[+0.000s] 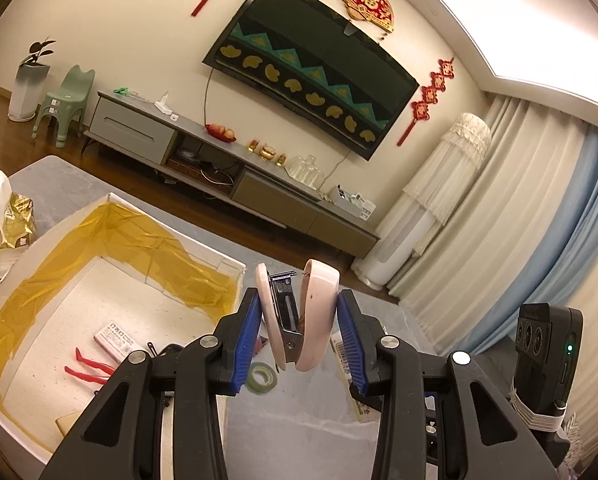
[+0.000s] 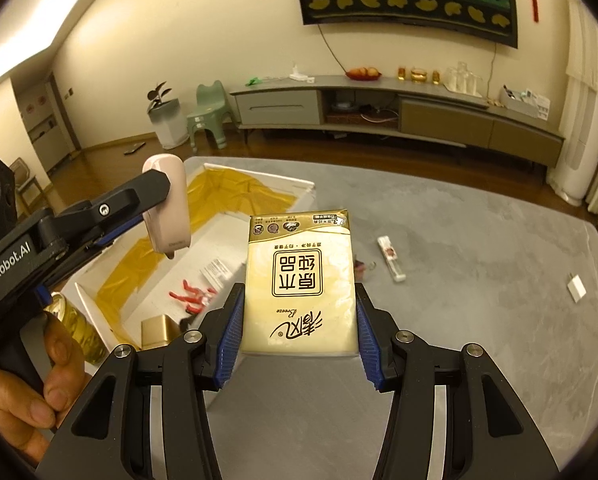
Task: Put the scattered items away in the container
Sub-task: 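Carry tissue pack in right tool while left tool carries stapler over box, then open right tool to drop tissue pack while left tool drops stapler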
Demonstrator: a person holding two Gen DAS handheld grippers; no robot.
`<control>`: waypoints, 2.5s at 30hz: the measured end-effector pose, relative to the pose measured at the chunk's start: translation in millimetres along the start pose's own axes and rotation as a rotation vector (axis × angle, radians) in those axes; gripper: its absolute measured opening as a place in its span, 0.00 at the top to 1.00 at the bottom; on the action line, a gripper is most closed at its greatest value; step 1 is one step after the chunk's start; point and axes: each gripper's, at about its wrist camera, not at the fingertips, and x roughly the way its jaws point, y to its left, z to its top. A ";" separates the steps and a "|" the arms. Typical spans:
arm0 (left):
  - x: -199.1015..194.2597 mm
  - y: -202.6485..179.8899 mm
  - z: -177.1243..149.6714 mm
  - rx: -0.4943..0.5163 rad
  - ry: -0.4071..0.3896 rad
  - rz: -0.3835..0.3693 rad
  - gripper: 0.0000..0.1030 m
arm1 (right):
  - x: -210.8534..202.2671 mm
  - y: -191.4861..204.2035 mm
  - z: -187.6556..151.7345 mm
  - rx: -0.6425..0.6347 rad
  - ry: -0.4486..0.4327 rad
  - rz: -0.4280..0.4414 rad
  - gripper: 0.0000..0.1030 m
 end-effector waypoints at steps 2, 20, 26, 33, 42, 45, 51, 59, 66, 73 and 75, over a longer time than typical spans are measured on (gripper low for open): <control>-2.8 3.8 2.7 -0.011 -0.008 0.001 0.61 | 2.0 5.7 5.6 -0.013 -0.005 0.004 0.48; -25.6 68.8 21.9 -0.133 -0.084 0.096 0.61 | 36.5 50.9 43.9 -0.113 -0.006 0.054 0.48; -18.8 85.4 21.6 -0.154 -0.067 0.184 0.61 | 56.0 61.1 57.0 -0.139 0.016 0.082 0.48; -15.3 109.3 27.7 -0.212 -0.073 0.219 0.61 | 80.3 61.9 69.6 -0.137 0.044 0.105 0.48; 6.6 134.3 41.8 -0.320 -0.072 0.215 0.61 | 121.0 59.1 78.9 -0.098 0.114 0.136 0.48; 18.0 141.4 42.4 -0.359 -0.056 0.212 0.61 | 128.4 57.0 82.0 -0.086 0.129 0.141 0.48; 39.6 144.4 44.0 -0.389 -0.026 0.212 0.61 | 143.0 45.4 90.8 -0.014 0.169 0.185 0.48; 65.4 151.1 59.1 -0.404 -0.018 0.256 0.61 | 169.6 26.7 94.9 0.063 0.245 0.213 0.48; 82.1 171.1 49.0 -0.479 0.028 0.267 0.61 | 190.1 32.0 97.7 0.019 0.274 0.194 0.48; 94.9 183.7 41.9 -0.504 0.068 0.312 0.61 | 209.7 47.7 97.2 -0.072 0.308 0.155 0.48; 99.3 184.3 42.3 -0.488 0.082 0.323 0.61 | 212.3 50.4 97.6 -0.101 0.303 0.129 0.48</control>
